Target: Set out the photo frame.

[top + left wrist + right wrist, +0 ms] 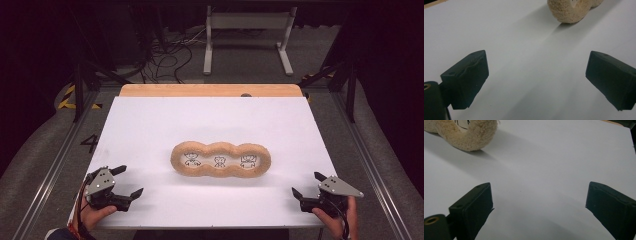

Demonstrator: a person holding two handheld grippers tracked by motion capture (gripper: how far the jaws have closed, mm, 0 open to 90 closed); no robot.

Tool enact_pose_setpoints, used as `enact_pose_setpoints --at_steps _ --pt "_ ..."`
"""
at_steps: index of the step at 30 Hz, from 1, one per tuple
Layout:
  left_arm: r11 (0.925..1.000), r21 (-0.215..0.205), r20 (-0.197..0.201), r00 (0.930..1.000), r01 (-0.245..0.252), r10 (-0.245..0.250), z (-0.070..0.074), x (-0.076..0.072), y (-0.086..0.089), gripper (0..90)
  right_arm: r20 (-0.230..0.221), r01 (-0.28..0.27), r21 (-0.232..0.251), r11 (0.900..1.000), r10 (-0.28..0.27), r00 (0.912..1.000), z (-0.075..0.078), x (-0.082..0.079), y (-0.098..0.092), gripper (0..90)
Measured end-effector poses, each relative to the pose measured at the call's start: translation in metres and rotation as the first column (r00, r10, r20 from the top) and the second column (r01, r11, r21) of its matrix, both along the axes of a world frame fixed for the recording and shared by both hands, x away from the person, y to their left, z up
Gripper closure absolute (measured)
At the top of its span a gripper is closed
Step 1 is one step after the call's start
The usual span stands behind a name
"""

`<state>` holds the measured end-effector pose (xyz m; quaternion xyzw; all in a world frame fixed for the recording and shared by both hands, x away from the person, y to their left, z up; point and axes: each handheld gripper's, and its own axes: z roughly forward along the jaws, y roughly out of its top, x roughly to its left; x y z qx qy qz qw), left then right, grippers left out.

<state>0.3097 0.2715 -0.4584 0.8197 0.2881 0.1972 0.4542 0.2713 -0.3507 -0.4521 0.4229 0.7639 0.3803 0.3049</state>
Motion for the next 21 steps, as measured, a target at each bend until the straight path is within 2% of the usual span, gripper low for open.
enact_pose_setpoints --at_steps 6,21 --pt "1.0 0.0 -0.006 1.0 -0.003 0.003 -0.0005 0.0012 -0.0007 5.1 -0.002 -0.008 0.0 1.0 0.008 1.0 -0.0008 0.0012 0.0002 6.8" --pt "1.0 -0.003 -0.01 0.9999 0.0 0.0 -0.0012 0.0046 -0.0016 5.1 0.007 0.013 0.013 1.0 -0.013 0.9999 0.0002 0.0004 -0.0038 6.6"
